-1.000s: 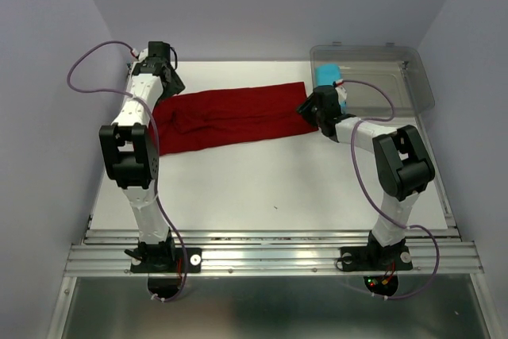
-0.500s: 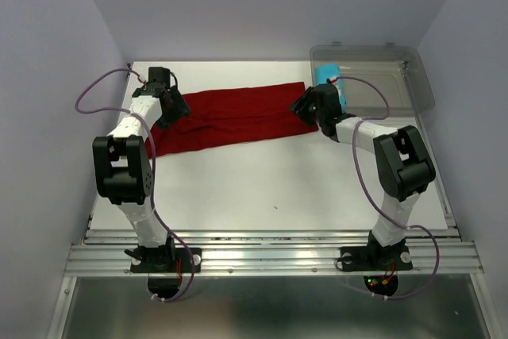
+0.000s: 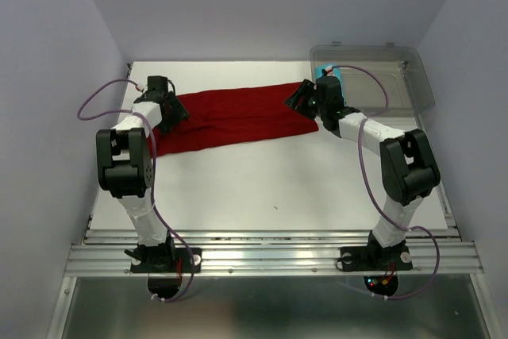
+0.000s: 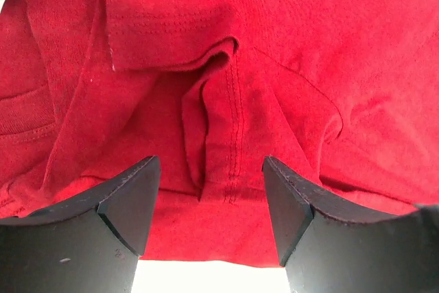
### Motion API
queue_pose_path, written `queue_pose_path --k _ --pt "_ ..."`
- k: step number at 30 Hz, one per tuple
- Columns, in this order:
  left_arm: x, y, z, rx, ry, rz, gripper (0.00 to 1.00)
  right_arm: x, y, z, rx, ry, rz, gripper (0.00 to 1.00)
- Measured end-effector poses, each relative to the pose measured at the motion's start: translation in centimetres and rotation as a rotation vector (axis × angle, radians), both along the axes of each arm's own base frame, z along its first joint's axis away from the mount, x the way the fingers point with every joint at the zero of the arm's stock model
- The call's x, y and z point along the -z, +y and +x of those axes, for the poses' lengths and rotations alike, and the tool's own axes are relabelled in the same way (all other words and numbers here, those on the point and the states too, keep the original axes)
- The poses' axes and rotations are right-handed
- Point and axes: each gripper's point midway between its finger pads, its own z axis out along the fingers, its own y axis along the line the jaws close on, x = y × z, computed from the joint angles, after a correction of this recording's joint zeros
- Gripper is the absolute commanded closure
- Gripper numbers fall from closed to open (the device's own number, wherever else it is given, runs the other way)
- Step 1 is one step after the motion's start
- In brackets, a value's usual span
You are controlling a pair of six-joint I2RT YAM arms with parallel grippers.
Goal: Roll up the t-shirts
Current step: Fold the T-shirt at the center of the board.
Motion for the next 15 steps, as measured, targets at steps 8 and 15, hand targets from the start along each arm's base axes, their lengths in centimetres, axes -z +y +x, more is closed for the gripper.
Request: queue_pose_path --k 8,15 --pt "0.4 0.2 0.6 -0.007 -0.013 0.003 0.27 0.1 0.0 -0.4 -0.013 0.007 -0.013 0.36" --pt "2.7 -0.2 1.0 0.007 0.027 -0.014 0.31 0.1 0.0 -0.5 -0.017 0.013 -0.013 0.36"
